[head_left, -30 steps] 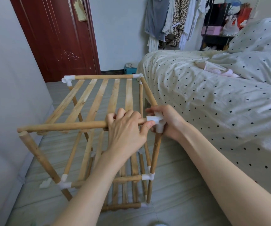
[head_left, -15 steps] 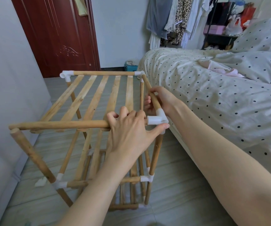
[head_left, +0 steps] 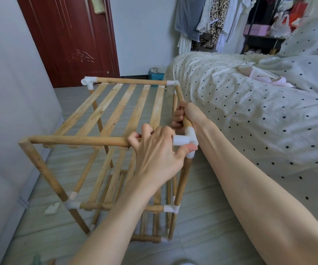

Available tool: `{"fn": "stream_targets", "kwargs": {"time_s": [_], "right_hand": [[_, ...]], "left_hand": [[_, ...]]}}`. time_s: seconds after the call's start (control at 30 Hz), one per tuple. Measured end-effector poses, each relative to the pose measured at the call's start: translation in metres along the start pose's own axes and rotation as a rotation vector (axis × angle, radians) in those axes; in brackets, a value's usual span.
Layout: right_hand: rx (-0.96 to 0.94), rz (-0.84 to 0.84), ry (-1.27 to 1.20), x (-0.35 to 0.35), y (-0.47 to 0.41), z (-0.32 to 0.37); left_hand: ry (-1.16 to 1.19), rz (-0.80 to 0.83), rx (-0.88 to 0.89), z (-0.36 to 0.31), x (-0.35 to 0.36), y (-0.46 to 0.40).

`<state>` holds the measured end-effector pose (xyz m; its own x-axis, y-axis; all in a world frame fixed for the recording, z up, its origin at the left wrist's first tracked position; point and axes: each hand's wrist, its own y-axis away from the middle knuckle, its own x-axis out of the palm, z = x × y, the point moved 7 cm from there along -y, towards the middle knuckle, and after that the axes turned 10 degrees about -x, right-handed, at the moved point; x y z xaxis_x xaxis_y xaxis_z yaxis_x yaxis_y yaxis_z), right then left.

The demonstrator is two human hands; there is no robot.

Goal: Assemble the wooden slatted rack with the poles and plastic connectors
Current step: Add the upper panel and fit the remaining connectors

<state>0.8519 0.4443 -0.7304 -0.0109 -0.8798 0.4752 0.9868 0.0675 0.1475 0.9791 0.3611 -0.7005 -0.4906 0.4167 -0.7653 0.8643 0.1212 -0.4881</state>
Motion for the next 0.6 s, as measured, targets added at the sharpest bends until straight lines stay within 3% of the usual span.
{"fn": "stream_targets", "kwargs": {"time_s": [0.37,0.6], "right_hand": [[0.036,0.083,0.232,-0.002,0.053,-0.003],[-0.283,-0.014,0.612,-0.011,0.098,-0.009]], "left_hand": [[0.066,0.150,-0.046,0.011,0.001,-0.001],[-0.031,0.283,0.036,0.014,-0.005,-0.009]]}}
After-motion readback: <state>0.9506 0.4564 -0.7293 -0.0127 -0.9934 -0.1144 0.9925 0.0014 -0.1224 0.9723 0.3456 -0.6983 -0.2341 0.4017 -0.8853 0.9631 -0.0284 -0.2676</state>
